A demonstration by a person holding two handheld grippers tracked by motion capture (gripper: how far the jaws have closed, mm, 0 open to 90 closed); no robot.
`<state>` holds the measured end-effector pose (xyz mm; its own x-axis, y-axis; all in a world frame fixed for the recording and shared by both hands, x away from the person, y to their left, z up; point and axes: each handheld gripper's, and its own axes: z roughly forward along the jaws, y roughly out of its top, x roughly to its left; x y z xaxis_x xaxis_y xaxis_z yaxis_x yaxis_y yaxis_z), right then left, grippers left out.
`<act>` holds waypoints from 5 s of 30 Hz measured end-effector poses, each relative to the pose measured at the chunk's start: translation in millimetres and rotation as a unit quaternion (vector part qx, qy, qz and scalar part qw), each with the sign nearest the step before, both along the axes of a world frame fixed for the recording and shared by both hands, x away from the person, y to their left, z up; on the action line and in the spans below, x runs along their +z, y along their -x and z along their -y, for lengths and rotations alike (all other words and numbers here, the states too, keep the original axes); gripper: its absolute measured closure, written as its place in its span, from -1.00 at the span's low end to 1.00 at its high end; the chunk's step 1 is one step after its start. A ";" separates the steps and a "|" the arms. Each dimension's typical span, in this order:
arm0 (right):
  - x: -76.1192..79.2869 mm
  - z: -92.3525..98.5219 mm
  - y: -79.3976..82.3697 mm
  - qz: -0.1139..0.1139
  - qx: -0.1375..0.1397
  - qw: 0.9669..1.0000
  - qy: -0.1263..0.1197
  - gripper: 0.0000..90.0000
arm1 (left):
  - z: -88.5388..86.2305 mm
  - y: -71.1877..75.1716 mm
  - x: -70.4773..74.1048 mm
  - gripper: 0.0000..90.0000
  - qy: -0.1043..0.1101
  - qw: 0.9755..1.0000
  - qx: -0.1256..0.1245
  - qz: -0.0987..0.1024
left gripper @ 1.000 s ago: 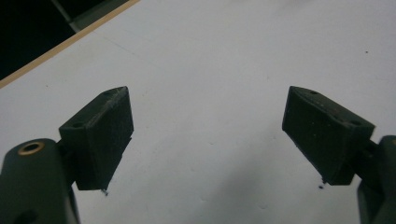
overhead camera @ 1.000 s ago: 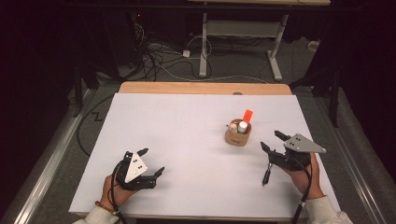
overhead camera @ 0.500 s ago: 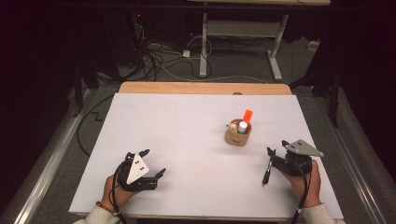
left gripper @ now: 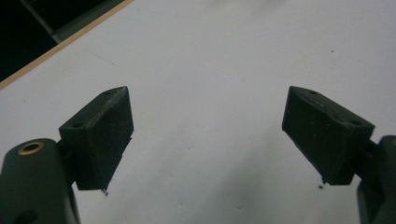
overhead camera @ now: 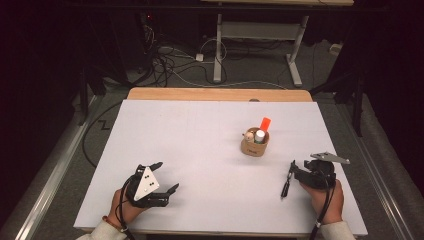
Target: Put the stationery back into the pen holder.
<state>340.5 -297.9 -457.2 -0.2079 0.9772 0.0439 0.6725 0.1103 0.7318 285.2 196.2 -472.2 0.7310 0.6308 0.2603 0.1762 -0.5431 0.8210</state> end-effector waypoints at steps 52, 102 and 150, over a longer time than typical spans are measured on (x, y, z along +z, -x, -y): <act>17.8 -31.2 -47.4 -0.221 -0.041 0.972 0.074 0.53 | -1.3 0.7 3.0 -0.64 0.008 0.999 -0.032 -0.013; 37.8 -6.6 -17.9 0.123 0.085 0.988 -0.026 0.80 | -3.9 -7.6 -1.6 -0.64 0.009 1.000 0.002 -0.022; 66.7 -75.1 -98.2 0.286 0.171 0.930 -0.154 0.80 | -0.5 -12.0 -6.0 -0.64 -0.003 0.999 0.015 -0.030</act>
<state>438.7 -222.8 -390.6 -0.5795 0.8092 0.0967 0.1272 -0.0274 0.9915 297.2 196.7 -478.2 0.7261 0.6514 0.2199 0.2419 -0.5415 0.8051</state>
